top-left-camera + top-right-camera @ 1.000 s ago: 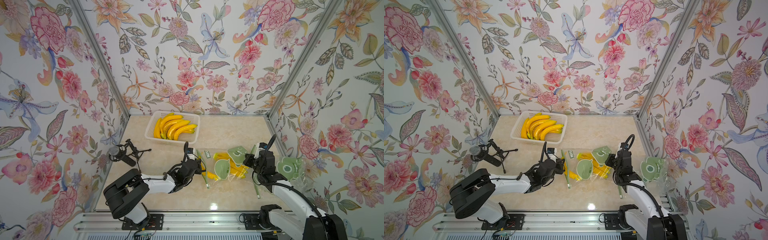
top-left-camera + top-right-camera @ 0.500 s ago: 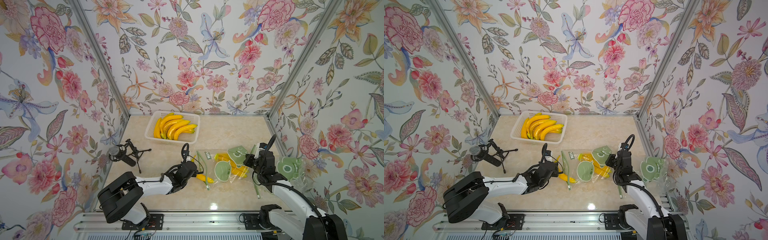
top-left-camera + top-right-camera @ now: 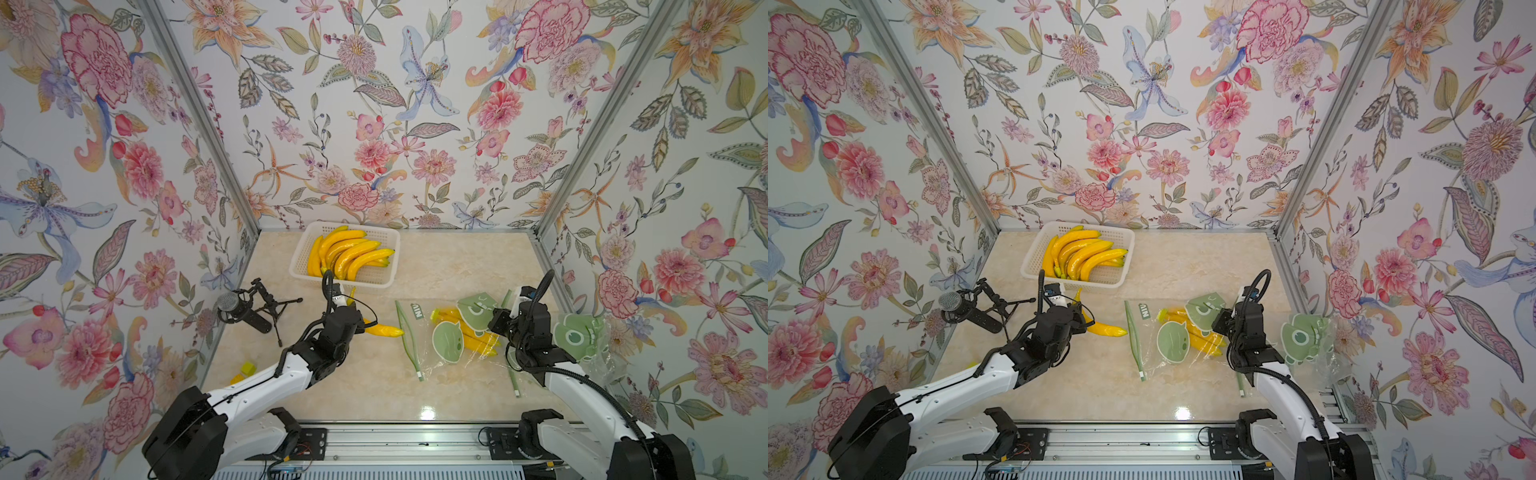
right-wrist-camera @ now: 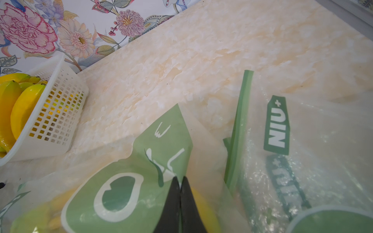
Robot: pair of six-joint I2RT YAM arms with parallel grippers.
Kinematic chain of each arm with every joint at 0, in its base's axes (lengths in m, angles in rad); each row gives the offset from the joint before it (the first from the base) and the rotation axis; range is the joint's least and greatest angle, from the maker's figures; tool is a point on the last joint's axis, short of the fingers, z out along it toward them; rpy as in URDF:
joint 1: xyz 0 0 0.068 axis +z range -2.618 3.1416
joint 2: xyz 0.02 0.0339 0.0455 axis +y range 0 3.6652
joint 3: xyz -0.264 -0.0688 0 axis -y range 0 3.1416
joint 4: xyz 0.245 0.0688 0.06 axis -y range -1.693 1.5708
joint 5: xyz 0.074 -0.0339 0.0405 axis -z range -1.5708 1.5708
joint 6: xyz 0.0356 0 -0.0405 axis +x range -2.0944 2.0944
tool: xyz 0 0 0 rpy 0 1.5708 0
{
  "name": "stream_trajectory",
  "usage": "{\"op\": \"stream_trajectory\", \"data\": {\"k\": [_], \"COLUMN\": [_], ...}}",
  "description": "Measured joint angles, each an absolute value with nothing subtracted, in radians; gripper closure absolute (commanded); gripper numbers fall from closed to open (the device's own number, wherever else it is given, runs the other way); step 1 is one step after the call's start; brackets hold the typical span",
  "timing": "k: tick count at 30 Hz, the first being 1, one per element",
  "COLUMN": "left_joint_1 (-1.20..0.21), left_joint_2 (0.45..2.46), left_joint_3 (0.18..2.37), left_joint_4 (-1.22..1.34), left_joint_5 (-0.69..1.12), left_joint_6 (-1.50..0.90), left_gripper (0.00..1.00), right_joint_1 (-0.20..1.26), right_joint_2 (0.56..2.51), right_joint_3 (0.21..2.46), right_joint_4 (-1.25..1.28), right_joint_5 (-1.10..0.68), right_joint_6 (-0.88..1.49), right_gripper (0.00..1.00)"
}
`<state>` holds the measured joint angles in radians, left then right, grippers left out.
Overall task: Open the zip-top bag and take out the banana
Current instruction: Place the banana in the basket.
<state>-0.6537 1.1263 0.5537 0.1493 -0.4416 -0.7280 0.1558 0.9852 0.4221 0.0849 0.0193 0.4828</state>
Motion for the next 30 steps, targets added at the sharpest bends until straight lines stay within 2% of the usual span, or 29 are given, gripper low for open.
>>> {"op": "stream_trajectory", "data": {"k": [4,9,21,30], "left_joint_1": [-0.536,-0.435,-0.386,-0.386], "left_joint_2": [1.146,1.288,1.702,1.813], "left_joint_3": [0.647,0.834,1.083,1.114], "left_joint_4": [0.118,0.156,0.280,0.284], "left_joint_5": [-0.420,-0.368,-0.342,-0.324], "left_joint_6": [-0.682,-0.657,-0.765,-0.826], "left_gripper": [0.76,0.76,0.75,0.44], "right_joint_1": [0.156,0.156,0.156,0.156], "right_joint_2": [0.985,0.985,0.985,0.987], "right_joint_3": [0.422,0.422,0.422,0.422], "right_joint_4": [0.085,0.085,0.085,0.086], "right_joint_5": [0.019,0.016,0.015,0.008], "right_joint_6": [0.483,0.483,0.483,0.482], "right_gripper": [1.00,1.00,1.00,1.00]}}
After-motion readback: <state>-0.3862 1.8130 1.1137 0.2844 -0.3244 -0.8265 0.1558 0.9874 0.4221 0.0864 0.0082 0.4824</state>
